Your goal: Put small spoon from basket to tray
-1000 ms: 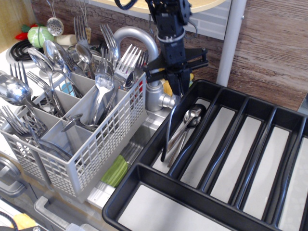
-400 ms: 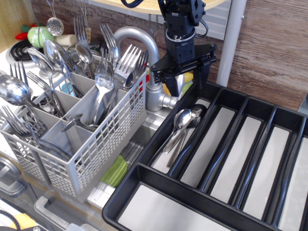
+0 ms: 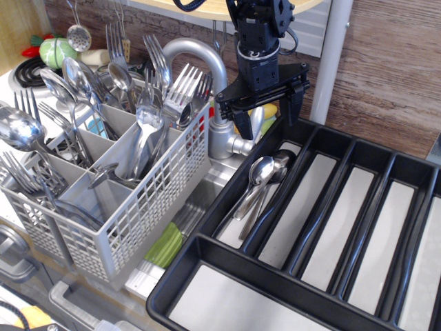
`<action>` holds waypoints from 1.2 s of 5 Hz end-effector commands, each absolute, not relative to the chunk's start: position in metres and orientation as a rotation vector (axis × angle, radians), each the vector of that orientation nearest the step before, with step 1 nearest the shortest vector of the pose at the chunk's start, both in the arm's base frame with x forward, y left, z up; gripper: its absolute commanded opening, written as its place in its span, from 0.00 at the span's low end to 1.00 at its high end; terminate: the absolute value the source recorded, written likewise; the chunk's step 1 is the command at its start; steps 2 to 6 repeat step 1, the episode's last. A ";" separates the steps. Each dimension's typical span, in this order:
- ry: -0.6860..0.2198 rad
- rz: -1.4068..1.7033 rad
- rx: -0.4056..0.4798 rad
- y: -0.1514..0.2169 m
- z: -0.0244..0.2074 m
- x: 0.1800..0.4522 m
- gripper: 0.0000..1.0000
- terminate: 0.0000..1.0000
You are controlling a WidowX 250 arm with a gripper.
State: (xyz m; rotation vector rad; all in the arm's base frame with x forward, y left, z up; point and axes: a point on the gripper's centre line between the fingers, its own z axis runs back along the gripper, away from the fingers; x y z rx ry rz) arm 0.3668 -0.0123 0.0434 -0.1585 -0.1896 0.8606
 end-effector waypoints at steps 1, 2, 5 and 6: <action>-0.253 0.868 -0.188 -0.013 0.066 0.373 1.00 1.00; -0.253 0.868 -0.188 -0.013 0.066 0.373 1.00 1.00; -0.253 0.868 -0.188 -0.013 0.066 0.373 1.00 1.00; -0.253 0.868 -0.188 -0.013 0.066 0.373 1.00 1.00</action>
